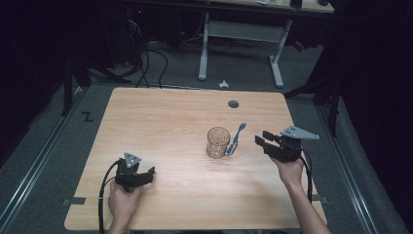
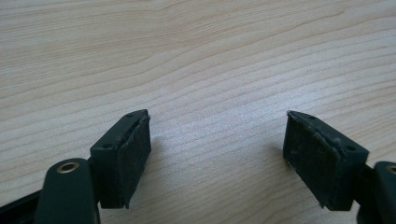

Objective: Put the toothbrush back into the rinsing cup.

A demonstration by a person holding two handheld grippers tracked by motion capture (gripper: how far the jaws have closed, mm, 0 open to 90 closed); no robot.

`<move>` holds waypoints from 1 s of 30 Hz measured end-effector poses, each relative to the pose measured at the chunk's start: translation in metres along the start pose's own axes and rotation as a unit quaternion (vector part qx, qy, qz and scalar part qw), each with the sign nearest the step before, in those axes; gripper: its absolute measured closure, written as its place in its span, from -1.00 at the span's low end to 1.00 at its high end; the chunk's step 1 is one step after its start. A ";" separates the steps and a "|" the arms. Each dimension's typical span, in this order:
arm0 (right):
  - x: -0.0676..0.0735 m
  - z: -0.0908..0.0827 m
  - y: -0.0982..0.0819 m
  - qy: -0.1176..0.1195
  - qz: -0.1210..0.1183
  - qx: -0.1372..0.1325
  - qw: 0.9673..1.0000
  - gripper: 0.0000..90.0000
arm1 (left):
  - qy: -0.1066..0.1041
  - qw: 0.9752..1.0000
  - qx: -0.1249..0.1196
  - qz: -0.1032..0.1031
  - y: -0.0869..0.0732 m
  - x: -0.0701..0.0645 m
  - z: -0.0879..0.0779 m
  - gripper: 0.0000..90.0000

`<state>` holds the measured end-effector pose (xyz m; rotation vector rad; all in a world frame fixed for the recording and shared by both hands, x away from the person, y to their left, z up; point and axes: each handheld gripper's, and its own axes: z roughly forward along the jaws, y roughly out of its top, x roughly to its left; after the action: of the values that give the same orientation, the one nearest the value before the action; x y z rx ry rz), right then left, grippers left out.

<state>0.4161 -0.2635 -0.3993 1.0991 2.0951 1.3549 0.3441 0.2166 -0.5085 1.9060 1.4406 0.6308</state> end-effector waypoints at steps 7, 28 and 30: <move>-0.003 -0.002 -0.002 -0.002 0.006 0.000 1.000 0.26 | 0.000 1.000 0.000 0.000 0.000 0.000 0.000 -0.47; -0.010 -0.009 -0.021 -0.007 0.032 -0.004 0.999 0.27 | 0.000 1.000 0.000 0.000 0.000 0.000 0.000 -0.47; -0.011 -0.009 -0.023 -0.008 0.036 -0.002 0.999 0.27 | 0.000 1.000 0.000 0.000 0.000 0.000 0.000 -0.47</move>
<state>0.4073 -0.2825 -0.4171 1.1895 2.0580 1.3785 0.3441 0.2165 -0.5085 1.9068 1.4406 0.6310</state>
